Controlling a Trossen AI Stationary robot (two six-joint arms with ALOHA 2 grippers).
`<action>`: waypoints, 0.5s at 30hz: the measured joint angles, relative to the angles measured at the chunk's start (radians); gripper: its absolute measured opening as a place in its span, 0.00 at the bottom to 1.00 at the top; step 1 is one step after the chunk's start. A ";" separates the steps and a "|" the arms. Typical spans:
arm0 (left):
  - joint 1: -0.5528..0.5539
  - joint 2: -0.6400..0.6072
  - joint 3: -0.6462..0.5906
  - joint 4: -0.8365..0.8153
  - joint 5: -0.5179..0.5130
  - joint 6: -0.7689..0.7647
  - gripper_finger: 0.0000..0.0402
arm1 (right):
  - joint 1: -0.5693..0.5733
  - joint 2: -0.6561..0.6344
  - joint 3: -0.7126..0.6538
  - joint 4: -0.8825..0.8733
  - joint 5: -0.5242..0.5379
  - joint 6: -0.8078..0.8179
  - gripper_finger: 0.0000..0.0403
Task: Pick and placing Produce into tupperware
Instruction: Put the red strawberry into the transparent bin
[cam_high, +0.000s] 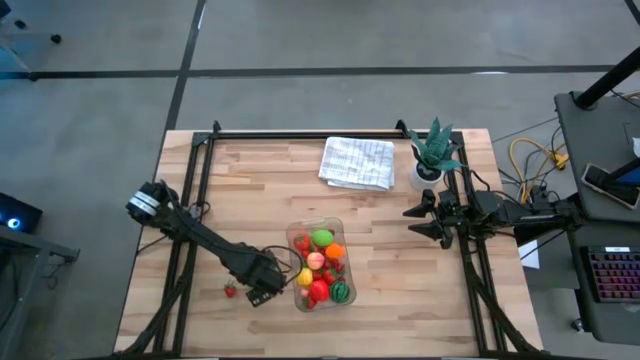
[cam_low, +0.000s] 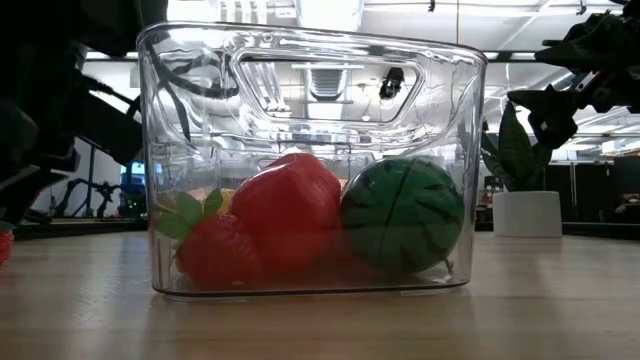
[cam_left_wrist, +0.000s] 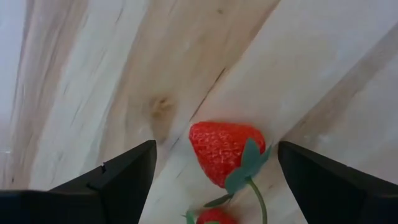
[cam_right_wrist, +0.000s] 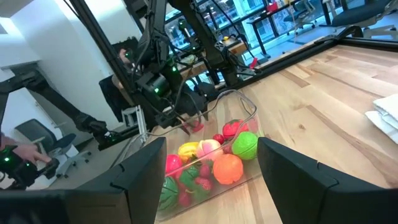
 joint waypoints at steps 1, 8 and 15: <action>0.000 0.004 0.002 0.000 0.000 0.007 0.81 | 0.000 0.000 0.000 0.000 0.000 0.000 0.60; 0.000 -0.001 -0.003 0.014 -0.003 0.016 0.71 | 0.000 0.000 0.000 0.000 0.000 0.000 0.60; 0.000 -0.002 -0.003 0.024 -0.006 0.025 0.56 | 0.000 0.000 0.000 0.000 0.000 0.000 0.60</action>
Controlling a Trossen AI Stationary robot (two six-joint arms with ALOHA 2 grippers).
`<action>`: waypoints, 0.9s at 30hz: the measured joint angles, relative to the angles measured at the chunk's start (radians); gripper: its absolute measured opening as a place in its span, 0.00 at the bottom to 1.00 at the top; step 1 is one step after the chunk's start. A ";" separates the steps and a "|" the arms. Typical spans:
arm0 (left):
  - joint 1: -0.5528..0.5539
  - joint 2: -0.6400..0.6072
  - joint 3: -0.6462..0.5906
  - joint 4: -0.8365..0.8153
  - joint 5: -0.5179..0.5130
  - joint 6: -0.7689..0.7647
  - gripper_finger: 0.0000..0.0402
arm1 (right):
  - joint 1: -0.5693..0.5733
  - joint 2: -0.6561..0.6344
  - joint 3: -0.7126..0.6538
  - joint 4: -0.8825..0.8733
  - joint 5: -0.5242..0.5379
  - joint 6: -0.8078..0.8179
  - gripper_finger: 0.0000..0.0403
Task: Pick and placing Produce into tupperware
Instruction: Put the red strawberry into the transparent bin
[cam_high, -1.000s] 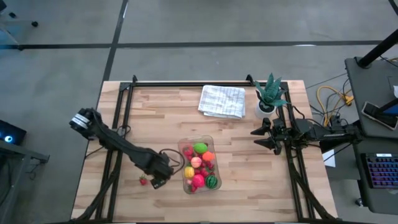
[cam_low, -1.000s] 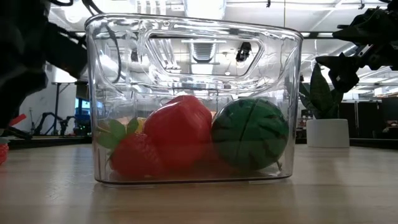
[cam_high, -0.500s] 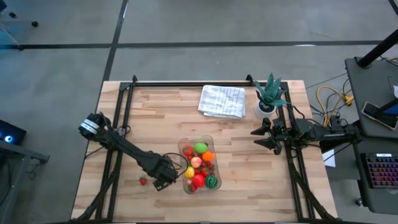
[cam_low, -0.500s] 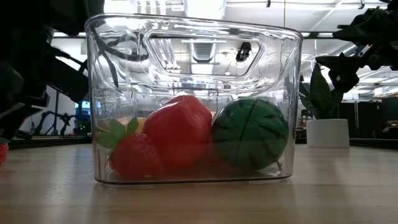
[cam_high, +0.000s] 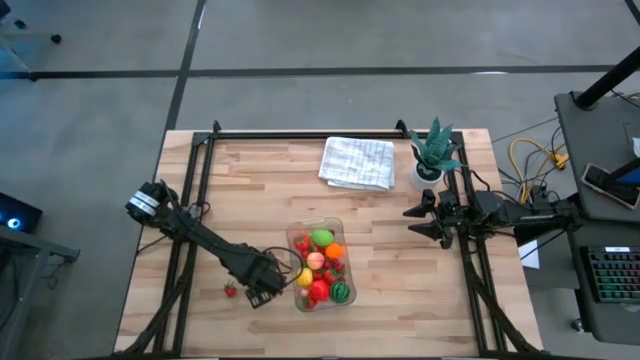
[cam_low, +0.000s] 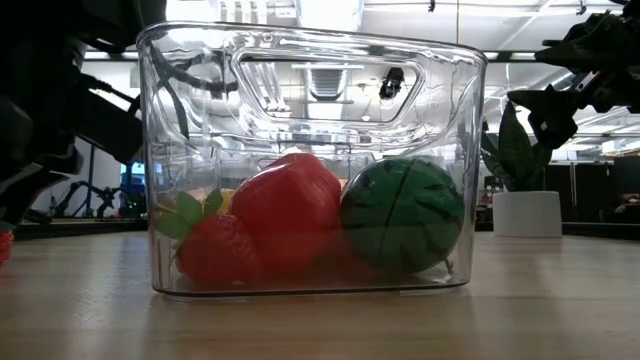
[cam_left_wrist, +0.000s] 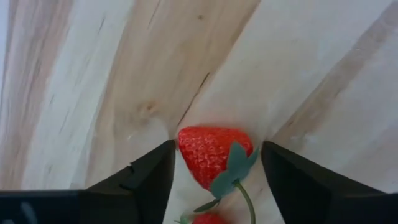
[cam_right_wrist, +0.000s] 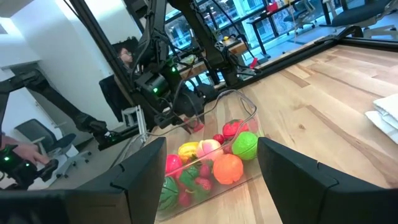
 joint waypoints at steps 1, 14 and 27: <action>0.000 0.000 0.000 0.002 -0.001 0.010 0.54 | 0.000 0.000 0.000 0.000 0.000 0.000 0.60; 0.006 -0.115 0.020 -0.019 -0.053 0.086 0.34 | 0.000 0.000 0.000 0.000 0.000 0.000 0.60; 0.034 -0.316 0.102 -0.047 -0.105 0.164 0.31 | 0.000 0.000 0.000 0.000 0.000 0.000 0.60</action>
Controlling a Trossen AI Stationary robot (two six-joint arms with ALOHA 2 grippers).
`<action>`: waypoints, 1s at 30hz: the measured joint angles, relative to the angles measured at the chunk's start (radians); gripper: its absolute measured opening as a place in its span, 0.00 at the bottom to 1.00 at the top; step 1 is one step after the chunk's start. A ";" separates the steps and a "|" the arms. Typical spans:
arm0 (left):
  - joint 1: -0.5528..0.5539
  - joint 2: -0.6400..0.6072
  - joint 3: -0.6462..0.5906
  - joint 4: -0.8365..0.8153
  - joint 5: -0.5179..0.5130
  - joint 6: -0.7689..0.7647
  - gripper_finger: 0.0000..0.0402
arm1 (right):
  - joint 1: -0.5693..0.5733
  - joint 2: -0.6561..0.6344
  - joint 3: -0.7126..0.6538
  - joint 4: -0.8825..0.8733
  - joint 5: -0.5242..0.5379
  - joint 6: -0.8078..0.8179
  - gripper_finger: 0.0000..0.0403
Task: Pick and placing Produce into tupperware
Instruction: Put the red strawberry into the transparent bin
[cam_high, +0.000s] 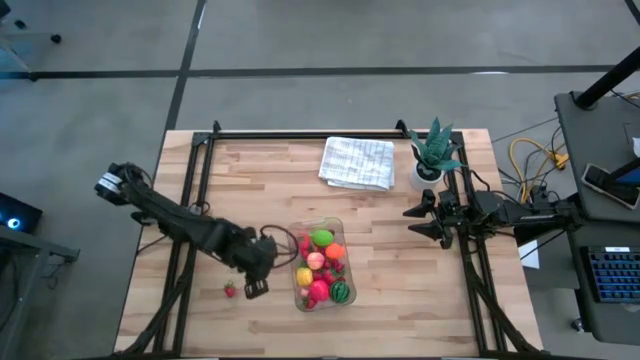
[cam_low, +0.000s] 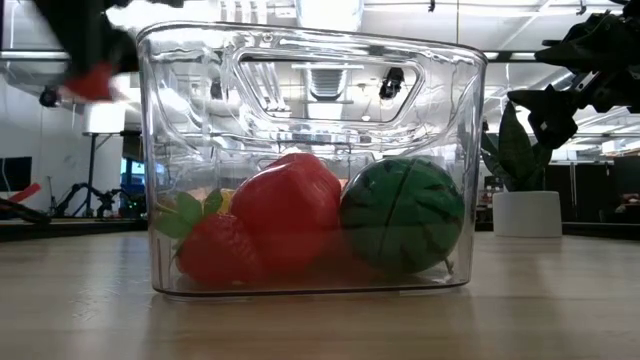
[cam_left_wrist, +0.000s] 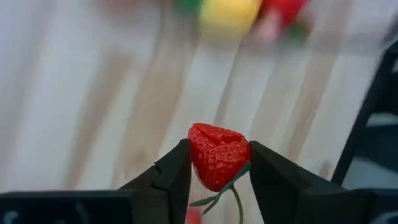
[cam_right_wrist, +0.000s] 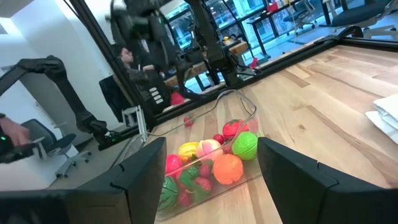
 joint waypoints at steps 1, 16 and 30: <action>0.008 -0.016 0.015 0.010 -0.035 0.033 0.31 | 0.000 0.000 0.000 0.000 0.000 0.000 0.60; 0.218 0.149 0.086 0.561 0.033 0.384 0.39 | 0.000 0.000 0.000 0.000 0.000 0.000 0.60; 0.213 0.065 0.175 -0.030 0.065 0.045 0.76 | 0.000 0.000 0.000 0.000 0.000 0.000 0.60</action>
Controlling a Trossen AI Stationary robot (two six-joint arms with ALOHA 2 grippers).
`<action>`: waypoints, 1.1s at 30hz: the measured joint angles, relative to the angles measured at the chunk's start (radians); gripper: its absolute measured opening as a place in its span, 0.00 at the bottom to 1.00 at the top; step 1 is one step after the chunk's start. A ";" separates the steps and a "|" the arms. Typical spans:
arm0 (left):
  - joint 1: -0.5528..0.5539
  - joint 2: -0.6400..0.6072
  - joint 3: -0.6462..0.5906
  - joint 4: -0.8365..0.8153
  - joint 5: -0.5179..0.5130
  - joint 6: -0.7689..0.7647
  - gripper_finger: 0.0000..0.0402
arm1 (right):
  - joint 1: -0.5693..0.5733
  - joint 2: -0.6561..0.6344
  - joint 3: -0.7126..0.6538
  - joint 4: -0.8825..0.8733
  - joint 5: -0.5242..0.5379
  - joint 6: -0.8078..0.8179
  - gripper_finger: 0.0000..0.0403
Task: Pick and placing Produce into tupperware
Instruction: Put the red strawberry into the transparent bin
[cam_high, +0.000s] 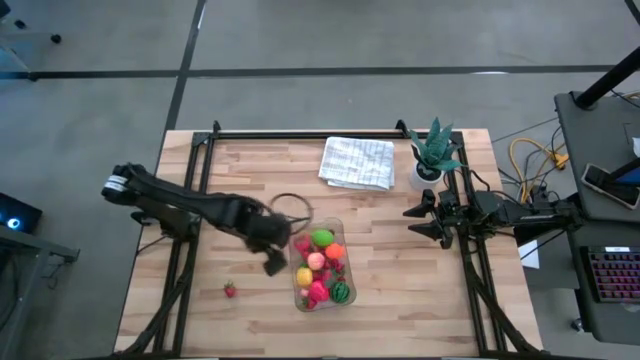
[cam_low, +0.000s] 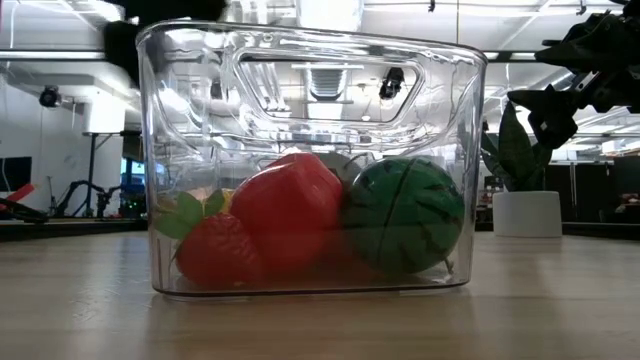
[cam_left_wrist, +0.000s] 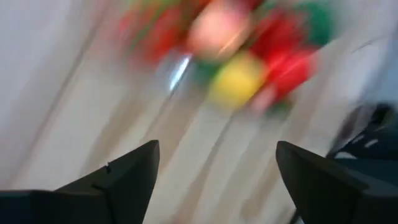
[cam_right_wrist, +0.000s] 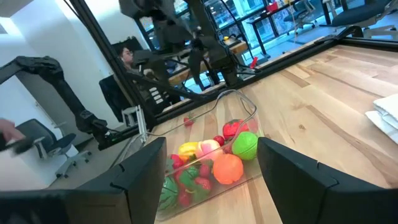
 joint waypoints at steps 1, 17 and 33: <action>-0.006 -0.019 0.000 -0.091 0.011 -0.077 0.76 | 0.000 0.000 0.000 0.000 0.000 0.000 0.60; -0.282 -0.051 -0.228 -0.148 0.164 -0.486 0.77 | 0.000 0.000 0.000 0.000 0.000 0.000 0.60; -0.379 0.072 -0.367 0.072 0.166 -0.489 0.77 | 0.000 0.000 0.000 0.000 0.000 0.000 0.60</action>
